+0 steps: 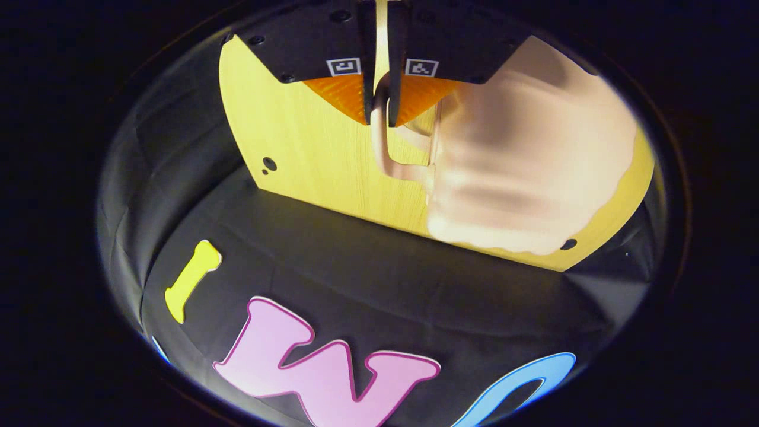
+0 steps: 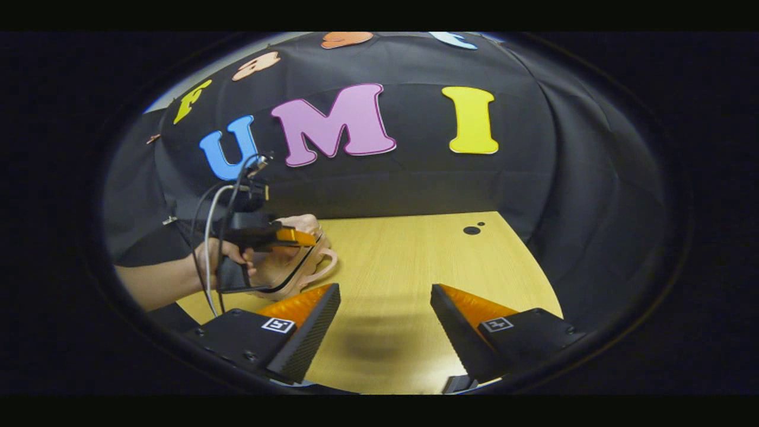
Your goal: First open the suitcase, pack the skin care products into it, and then close the suitcase.
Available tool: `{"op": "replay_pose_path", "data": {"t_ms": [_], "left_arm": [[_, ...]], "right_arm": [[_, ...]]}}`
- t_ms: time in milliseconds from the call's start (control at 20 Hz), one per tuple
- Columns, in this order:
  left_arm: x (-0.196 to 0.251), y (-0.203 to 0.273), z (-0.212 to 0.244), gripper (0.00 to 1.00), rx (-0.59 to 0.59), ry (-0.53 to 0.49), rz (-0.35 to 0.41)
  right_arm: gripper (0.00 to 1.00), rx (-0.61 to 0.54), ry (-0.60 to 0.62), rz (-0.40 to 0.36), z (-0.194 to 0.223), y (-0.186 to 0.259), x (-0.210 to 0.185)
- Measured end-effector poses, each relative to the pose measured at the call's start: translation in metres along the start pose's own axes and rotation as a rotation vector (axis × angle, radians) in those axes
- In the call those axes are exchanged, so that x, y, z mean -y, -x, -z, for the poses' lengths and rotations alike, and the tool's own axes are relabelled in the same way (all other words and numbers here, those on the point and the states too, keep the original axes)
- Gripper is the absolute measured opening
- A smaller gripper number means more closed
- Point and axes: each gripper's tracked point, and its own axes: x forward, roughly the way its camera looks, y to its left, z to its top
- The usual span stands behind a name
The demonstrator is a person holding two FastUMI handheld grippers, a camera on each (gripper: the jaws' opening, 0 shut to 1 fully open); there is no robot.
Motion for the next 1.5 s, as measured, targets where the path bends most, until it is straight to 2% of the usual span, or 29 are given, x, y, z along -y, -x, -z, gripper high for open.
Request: {"op": "replay_pose_path", "data": {"t_ms": [50, 150, 200, 250, 350, 450, 500, 700, 800, 950, 1050, 1200, 1300, 1350, 1400, 1500], "left_arm": [[0.001, -0.006, 0.003, 0.14, 0.000, 0.002, -0.002], [0.001, -0.004, 0.003, 0.29, 0.015, 0.008, 0.007], [0.002, -0.001, 0.003, 0.42, 0.026, 0.006, 0.004], [0.002, 0.004, 0.000, 0.50, 0.032, 0.003, 0.013], [0.003, 0.023, -0.004, 0.59, 0.058, -0.002, 0.027], [0.000, 0.052, -0.016, 0.77, 0.113, -0.043, 0.021], [-0.001, 0.070, -0.024, 0.93, 0.138, -0.083, 0.023], [-0.011, 0.156, -0.071, 0.96, 0.302, -0.285, -0.015], [-0.016, 0.206, -0.096, 0.96, 0.403, -0.342, -0.042], [-0.019, 0.282, -0.118, 0.96, 0.534, -0.341, -0.032], [-0.035, 0.325, -0.123, 0.96, 0.625, -0.349, -0.073], [-0.056, 0.362, -0.099, 0.96, 0.702, -0.337, -0.128], [-0.077, 0.375, -0.073, 0.96, 0.704, -0.300, -0.125], [-0.085, 0.382, -0.060, 1.00, 0.694, -0.278, -0.125], [-0.093, 0.387, -0.049, 0.96, 0.683, -0.255, -0.125], [-0.106, 0.394, -0.035, 0.96, 0.677, -0.212, -0.133]], "right_arm": [[0.97, 0.000, 0.018, 0.006, 0.001, 0.003, 0.003], [0.97, 0.002, 0.063, 0.009, 0.004, 0.006, 0.006], [0.98, 0.004, 0.079, 0.012, 0.004, 0.006, 0.007], [0.97, 0.005, 0.082, 0.019, 0.005, 0.006, 0.009], [0.97, 0.005, 0.053, 0.031, 0.003, 0.005, 0.007], [0.98, 0.021, 0.026, 0.045, -0.006, 0.005, 0.001], [0.97, 0.031, 0.036, 0.056, -0.012, 0.005, -0.004], [0.97, 0.117, 0.104, 0.072, -0.048, 0.013, -0.037], [0.97, 0.171, 0.106, 0.070, -0.068, 0.021, -0.058], [0.97, 0.247, 0.078, 0.058, -0.092, 0.036, -0.095], [0.98, 0.294, 0.070, 0.056, -0.101, 0.054, -0.117], [0.97, 0.390, 0.042, 0.078, -0.098, 0.083, -0.139], [0.97, 0.394, 0.040, 0.092, -0.080, 0.096, -0.147], [0.97, 0.376, 0.048, 0.086, -0.071, 0.096, -0.154], [0.97, 0.350, 0.060, 0.082, -0.061, 0.096, -0.158], [0.97, 0.325, 0.082, 0.083, -0.054, 0.095, -0.163]]}}
